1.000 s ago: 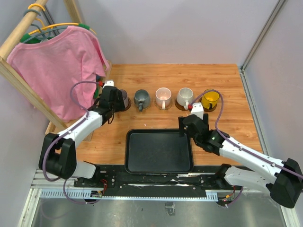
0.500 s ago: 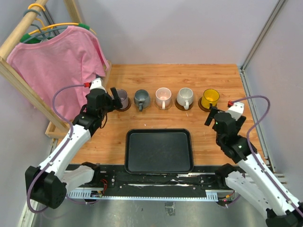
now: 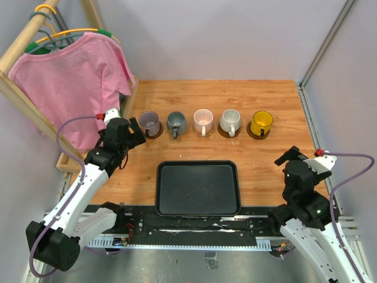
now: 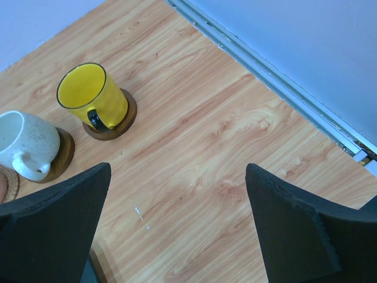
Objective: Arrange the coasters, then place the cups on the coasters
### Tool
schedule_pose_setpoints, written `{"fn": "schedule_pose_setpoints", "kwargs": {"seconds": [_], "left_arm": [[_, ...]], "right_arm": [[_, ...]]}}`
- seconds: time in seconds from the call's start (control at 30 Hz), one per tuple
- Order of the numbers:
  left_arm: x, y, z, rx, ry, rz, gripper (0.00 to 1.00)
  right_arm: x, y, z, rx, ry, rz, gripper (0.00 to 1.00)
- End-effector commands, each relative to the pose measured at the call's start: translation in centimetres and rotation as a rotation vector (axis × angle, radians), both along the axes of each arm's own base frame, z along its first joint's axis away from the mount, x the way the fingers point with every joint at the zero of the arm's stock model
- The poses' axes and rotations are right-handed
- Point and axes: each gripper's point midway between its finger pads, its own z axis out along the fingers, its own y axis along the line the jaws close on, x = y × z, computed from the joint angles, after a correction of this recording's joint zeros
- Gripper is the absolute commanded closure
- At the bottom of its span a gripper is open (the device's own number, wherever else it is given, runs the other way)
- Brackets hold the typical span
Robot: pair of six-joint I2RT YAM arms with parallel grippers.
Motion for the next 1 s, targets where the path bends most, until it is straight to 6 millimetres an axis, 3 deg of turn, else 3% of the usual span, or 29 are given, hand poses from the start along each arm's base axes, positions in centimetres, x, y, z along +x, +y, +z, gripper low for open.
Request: {"fn": "schedule_pose_setpoints", "kwargs": {"seconds": [0.0, 0.57, 0.97], "left_arm": [[-1.7, 1.4, -0.9, 0.009, 0.030, 0.079, 0.00], [-3.2, 1.6, -1.0, -0.043, -0.040, 0.074, 0.00], [-4.2, 2.9, 0.7, -0.054, -0.130, 0.130, 0.00]], "right_arm": [[-1.3, -1.7, -0.3, 0.009, -0.030, -0.095, 0.02], [-1.2, -1.8, -0.9, -0.015, 0.015, -0.105, 0.02], [-1.3, -1.9, -0.9, -0.018, 0.013, -0.113, 0.02]]}}
